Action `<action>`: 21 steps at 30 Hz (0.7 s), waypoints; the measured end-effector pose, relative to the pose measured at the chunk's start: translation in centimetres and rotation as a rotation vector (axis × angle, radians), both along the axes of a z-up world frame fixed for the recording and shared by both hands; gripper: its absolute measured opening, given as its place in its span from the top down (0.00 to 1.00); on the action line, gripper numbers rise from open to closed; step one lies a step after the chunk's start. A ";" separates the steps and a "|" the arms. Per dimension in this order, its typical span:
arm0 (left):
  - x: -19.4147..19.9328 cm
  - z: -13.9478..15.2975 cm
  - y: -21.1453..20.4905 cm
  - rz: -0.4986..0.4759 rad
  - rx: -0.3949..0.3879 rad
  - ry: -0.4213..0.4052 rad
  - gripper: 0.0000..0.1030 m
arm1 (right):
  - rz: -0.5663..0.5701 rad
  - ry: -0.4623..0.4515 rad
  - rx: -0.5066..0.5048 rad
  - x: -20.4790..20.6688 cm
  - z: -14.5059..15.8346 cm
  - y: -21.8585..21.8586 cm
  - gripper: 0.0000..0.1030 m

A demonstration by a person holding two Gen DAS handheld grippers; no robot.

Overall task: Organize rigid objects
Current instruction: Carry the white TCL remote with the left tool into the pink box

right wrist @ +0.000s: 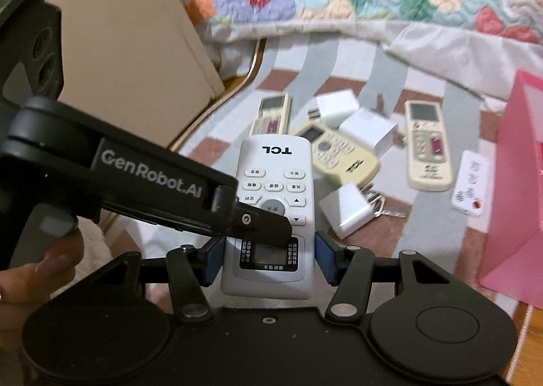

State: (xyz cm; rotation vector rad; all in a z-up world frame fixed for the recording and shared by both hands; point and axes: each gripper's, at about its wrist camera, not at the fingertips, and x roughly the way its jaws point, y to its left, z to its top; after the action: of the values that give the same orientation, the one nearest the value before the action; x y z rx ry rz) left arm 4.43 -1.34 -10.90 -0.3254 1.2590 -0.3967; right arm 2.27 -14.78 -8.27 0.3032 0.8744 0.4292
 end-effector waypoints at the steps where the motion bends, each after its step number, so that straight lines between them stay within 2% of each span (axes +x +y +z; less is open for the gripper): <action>1: -0.2 0.7 -0.3 -0.013 0.001 -0.011 0.67 | -0.011 -0.004 0.005 -0.3 0.5 -0.4 0.40; 9: -1.7 6.9 -4.5 -0.149 0.006 -0.104 0.68 | -0.097 -0.079 -0.001 -3.7 5.0 -4.0 0.40; 14: -2.7 10.3 -8.6 -0.253 0.030 -0.146 0.68 | -0.156 -0.096 0.025 -5.2 7.2 -7.5 0.40; 21: -2.6 12.4 -15.6 -0.372 0.016 -0.165 0.68 | -0.272 -0.103 -0.013 -6.9 9.0 -13.5 0.40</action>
State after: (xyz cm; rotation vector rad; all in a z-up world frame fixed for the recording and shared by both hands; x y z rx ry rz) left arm 1.84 -16.90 1.46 -0.0400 1.1590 -0.7167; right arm -4.67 -28.24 0.69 0.3788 0.7233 0.1850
